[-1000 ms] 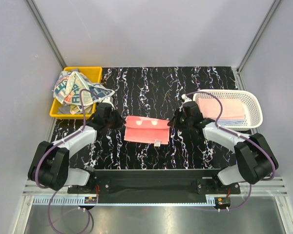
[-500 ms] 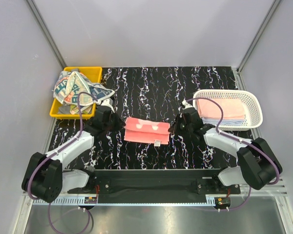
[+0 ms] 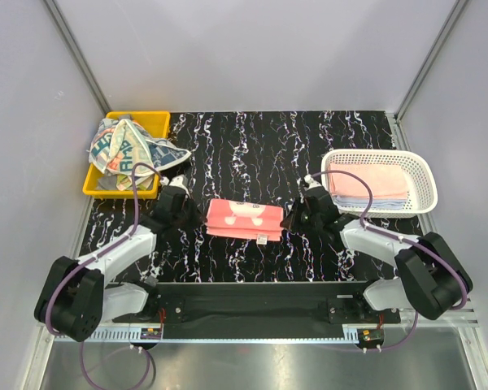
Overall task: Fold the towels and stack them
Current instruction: Fold the towel
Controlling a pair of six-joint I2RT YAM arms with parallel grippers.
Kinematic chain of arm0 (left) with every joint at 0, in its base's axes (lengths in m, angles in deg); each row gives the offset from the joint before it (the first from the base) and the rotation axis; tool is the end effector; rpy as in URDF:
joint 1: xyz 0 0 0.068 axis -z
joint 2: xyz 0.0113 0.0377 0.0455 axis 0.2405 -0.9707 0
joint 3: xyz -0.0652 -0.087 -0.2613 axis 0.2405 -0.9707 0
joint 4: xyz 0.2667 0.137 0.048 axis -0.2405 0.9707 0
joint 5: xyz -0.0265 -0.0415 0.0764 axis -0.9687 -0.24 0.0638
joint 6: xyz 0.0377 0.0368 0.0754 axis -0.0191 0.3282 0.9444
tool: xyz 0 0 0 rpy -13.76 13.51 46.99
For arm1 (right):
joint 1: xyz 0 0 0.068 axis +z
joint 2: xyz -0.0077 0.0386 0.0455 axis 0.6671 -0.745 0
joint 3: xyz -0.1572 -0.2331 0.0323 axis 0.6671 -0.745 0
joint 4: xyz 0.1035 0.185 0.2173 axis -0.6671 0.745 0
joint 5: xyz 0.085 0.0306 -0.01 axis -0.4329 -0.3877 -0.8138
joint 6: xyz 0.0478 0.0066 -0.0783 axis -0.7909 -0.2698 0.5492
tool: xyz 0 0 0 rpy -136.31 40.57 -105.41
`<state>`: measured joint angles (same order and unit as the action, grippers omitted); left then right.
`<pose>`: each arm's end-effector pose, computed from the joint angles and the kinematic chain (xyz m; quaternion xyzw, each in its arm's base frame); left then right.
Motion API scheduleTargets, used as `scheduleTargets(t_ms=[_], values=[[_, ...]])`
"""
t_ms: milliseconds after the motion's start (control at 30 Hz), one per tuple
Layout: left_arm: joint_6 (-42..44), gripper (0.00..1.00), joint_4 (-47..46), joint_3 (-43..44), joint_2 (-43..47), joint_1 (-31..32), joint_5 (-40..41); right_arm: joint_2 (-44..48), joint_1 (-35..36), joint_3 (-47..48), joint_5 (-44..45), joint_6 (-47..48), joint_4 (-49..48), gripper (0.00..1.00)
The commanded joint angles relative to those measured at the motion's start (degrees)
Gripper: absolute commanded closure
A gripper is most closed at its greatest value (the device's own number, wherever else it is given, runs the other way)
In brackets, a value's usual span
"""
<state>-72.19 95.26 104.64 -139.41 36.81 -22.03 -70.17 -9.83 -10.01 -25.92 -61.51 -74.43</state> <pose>0.2692 -0.1186 0.1317 -0.1107 0.9125 -0.2214 0.3258 0.2691 0.1798 0.1175 0.0049 0.9097 0.2748 0.3115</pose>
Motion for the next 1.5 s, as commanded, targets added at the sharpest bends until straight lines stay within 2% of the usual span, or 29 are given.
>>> scheduleTargets(t_ms=[0,67,233,267,500,700,867,1100,1300,1433,1467], values=[[0.0,1.00,-3.1,-0.7,-0.4,0.0,0.6,1.9,0.7,-1.3,0.0,-1.3,-2.3,0.92],[0.1,0.99,-3.1,-0.5,-0.5,0.0,0.1,2.7,1.1,-1.8,-0.1,-1.6,-1.7,0.89],[0.7,0.79,0.0,0.0,2.2,0.0,-0.4,6.9,1.1,-1.3,1.1,-1.6,2.5,0.76],[1.2,0.75,4.0,1.9,4.5,0.0,1.0,9.5,1.1,0.4,2.1,-1.7,7.5,0.68],[2.0,0.74,7.8,8.8,5.5,3.1,1.7,8.5,2.4,8.6,5.1,-0.6,16.1,0.71],[2.1,0.76,5.0,12.4,-5.1,7.1,2.7,-0.7,7.8,14.3,5.9,-2.3,14.7,0.75],[0.5,0.82,1.6,10.9,-14.2,7.2,2.4,-7.7,8.8,11.0,3.5,-5.6,8.5,0.78],[-1.1,0.83,-0.4,6.3,-18.4,7.1,4.8,-10.1,8.9,3.5,3.9,-7.6,4.7,0.78],[-0.3,0.83,2.2,7.1,-16.5,7.2,5.3,-5.8,8.9,4.2,5.4,-7.6,8.0,0.77],[1.2,0.81,6.8,10.7,-12.7,7.2,6.1,0.0,8.8,6.8,8.9,-6.7,14.1,0.71],[1.3,0.80,7.7,12.4,-12.2,7.3,6.2,2.3,8.9,7.3,10.8,-6.4,16.4,0.67]])
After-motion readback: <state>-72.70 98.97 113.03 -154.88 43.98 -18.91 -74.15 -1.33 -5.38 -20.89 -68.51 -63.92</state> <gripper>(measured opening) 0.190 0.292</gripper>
